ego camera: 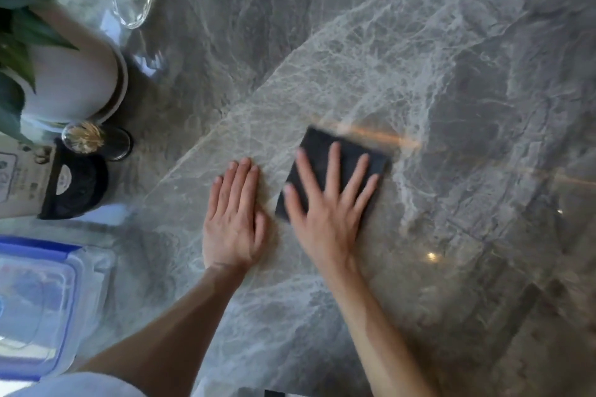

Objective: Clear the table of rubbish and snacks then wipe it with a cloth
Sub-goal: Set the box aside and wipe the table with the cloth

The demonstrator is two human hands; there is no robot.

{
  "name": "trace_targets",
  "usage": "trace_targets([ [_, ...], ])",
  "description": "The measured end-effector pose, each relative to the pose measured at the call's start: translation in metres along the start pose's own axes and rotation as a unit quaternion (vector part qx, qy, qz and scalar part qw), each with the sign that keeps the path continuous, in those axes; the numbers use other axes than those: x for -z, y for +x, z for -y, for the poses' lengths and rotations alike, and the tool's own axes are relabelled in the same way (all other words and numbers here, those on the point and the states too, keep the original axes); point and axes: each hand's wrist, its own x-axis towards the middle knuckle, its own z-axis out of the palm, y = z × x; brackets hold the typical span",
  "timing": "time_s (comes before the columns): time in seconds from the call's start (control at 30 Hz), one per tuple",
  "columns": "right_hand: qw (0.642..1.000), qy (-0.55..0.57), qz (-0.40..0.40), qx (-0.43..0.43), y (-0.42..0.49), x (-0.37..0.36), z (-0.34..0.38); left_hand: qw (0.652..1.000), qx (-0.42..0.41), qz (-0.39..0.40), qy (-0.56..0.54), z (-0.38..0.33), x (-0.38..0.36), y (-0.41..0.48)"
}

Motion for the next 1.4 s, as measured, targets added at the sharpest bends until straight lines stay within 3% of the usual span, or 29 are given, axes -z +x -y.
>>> trace_targets([
  [0.07,0.998,-0.015,0.040,0.037,-0.048,0.007,-0.027,1.000,0.001,0.000,-0.001,-0.001,0.001,0.001],
  [0.13,0.996,-0.044,0.072,0.016,-0.058,0.016,-0.070,1.000,0.007,0.005,0.002,-0.001,0.000,0.001],
  [0.23,0.991,-0.047,0.039,-0.122,0.006,0.019,-0.103,1.000,0.007,0.006,0.003,-0.002,0.001,0.002],
  [0.3,0.983,-0.012,0.011,-0.183,0.063,0.014,-0.081,1.000,0.006,0.009,0.001,-0.001,0.001,0.002],
  [0.37,0.992,0.002,-0.008,-0.127,0.079,0.006,-0.040,1.000,0.004,0.008,0.002,-0.001,0.001,0.001],
  [0.47,0.999,-0.003,0.002,0.038,0.003,0.000,-0.006,1.000,-0.002,0.005,0.001,-0.003,0.003,0.000],
  [0.6,0.984,-0.035,0.074,0.161,-0.085,0.015,-0.072,1.000,0.002,-0.001,0.004,-0.002,0.001,0.001],
  [0.7,0.993,-0.081,0.049,0.073,-0.036,0.017,-0.124,1.000,0.000,-0.004,0.008,0.000,-0.002,0.001],
  [0.77,0.996,-0.057,0.002,-0.075,0.030,0.012,-0.112,1.000,-0.002,-0.008,0.010,0.002,-0.006,0.001],
  [0.83,0.991,-0.014,-0.017,-0.130,0.076,0.008,-0.069,1.000,-0.007,-0.004,0.011,0.004,-0.007,0.000],
  [0.97,0.998,-0.006,-0.001,0.064,0.021,0.004,-0.018,1.000,-0.011,-0.002,0.009,0.001,-0.001,-0.001],
  [1.1,0.979,-0.055,0.083,0.177,-0.051,0.020,-0.104,1.000,0.003,0.005,0.008,-0.004,0.002,0.001],
  [1.13,0.979,-0.082,0.091,0.161,-0.040,0.023,-0.133,1.000,0.008,0.007,0.010,-0.004,0.003,0.001],
  [1.2,0.992,-0.093,0.069,0.049,0.008,0.023,-0.168,1.000,0.011,0.007,0.015,-0.005,0.004,0.001],
  [1.27,0.994,-0.045,0.027,-0.094,0.064,0.022,-0.155,1.000,0.011,0.009,0.015,-0.005,0.004,0.002],
  [1.3,0.992,-0.022,0.020,-0.122,0.082,0.021,-0.131,1.000,0.012,0.012,0.014,-0.004,0.004,0.001],
  [1.33,0.994,-0.011,0.013,-0.108,0.088,0.016,-0.102,1.000,0.012,0.016,0.012,-0.004,0.004,0.001],
  [1.4,1.000,-0.003,0.005,0.009,0.066,0.009,-0.041,1.000,0.010,0.019,0.012,-0.006,0.005,0.001],
])
